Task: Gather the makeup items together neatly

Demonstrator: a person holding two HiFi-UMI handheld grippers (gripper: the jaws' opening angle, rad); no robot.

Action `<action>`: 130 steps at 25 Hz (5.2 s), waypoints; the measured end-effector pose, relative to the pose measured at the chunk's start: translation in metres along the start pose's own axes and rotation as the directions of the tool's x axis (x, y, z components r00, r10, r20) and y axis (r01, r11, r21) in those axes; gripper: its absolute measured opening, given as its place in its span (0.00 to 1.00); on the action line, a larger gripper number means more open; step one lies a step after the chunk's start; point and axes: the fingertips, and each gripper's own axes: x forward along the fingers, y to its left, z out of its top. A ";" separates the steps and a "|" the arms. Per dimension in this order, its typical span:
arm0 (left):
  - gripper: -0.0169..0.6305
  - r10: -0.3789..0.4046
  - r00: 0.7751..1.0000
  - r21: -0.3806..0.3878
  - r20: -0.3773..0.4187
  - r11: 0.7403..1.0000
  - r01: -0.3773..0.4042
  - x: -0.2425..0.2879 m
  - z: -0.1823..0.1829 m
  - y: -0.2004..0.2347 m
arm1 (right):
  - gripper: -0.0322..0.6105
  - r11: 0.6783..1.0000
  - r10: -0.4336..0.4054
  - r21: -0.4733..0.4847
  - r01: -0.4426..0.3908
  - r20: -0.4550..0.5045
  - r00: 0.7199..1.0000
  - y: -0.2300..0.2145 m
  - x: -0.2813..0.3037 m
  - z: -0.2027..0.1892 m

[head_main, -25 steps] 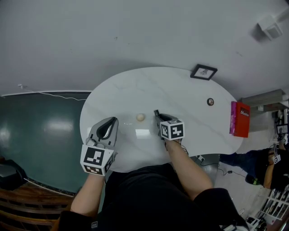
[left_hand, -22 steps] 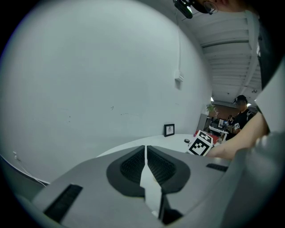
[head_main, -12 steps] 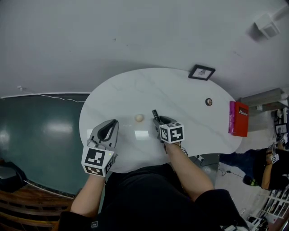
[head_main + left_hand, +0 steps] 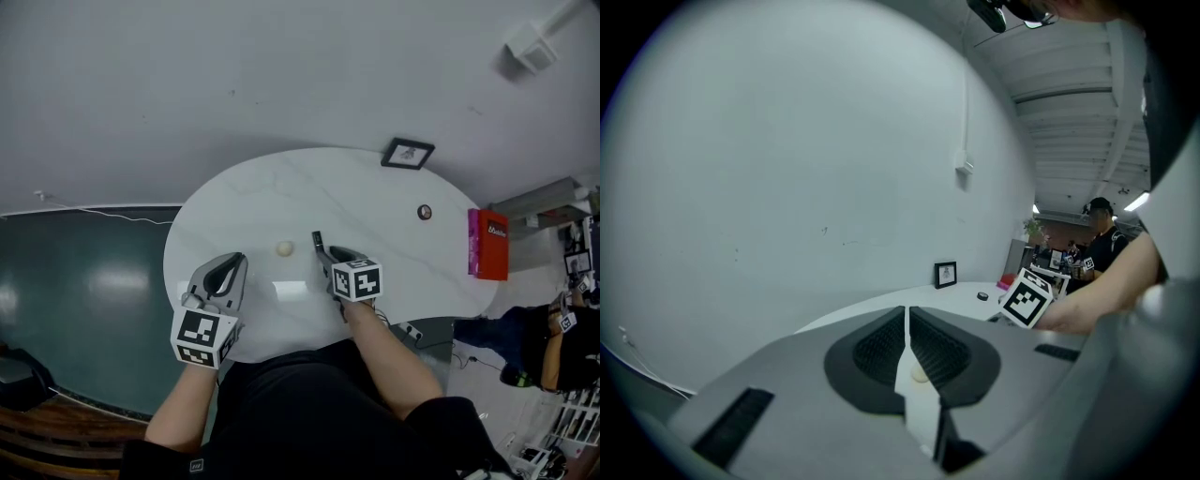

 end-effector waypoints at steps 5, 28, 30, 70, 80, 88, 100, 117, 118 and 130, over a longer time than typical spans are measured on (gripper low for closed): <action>0.07 0.028 0.999 0.012 0.016 1.000 -0.028 0.007 0.011 -0.009 | 0.26 0.999 0.031 -0.013 -0.030 0.101 0.994 -0.016 -0.035 0.027; 0.07 0.105 0.993 -0.032 0.058 0.994 -0.104 0.159 0.078 -0.211 | 0.13 0.950 0.255 -0.265 -0.164 0.357 0.899 -0.249 -0.189 0.092; 0.07 0.089 0.995 -0.035 0.052 0.996 -0.087 0.173 0.080 -0.222 | 0.13 0.950 0.252 -0.267 -0.159 0.360 0.898 -0.265 -0.191 0.090; 0.07 0.168 0.985 -0.115 -0.041 0.978 -0.172 0.170 0.054 -0.212 | 0.38 0.931 0.051 -0.366 -0.006 0.112 0.992 -0.333 -0.077 0.049; 0.06 0.240 0.971 -0.128 0.006 0.963 -0.237 0.101 0.048 -0.143 | 0.38 0.920 0.149 -0.389 -0.049 0.232 0.961 -0.223 -0.113 0.099; 0.06 0.231 0.972 -0.122 0.029 0.966 -0.226 0.077 0.041 -0.106 | 0.38 0.880 0.255 -0.450 -0.151 0.182 0.950 -0.124 -0.096 0.093; 0.07 0.226 0.974 -0.140 -0.020 0.964 -0.227 0.051 0.014 -0.066 | 0.38 0.858 0.275 -0.465 -0.219 0.055 0.960 -0.065 -0.040 0.045; 0.06 0.237 0.970 -0.172 -0.061 0.954 -0.244 0.041 -0.012 -0.051 | 0.38 0.829 0.211 -0.522 -0.201 -0.041 0.977 -0.067 0.003 0.007; 0.06 0.239 0.969 -0.173 -0.060 0.954 -0.246 0.042 -0.011 -0.052 | 0.38 0.829 0.212 -0.520 -0.203 -0.043 0.976 -0.068 0.005 0.007; 0.06 0.283 0.959 -0.157 -0.018 0.947 -0.282 0.040 0.017 -0.075 | 0.38 0.858 0.296 -0.436 -0.272 -0.013 0.955 -0.084 -0.024 0.028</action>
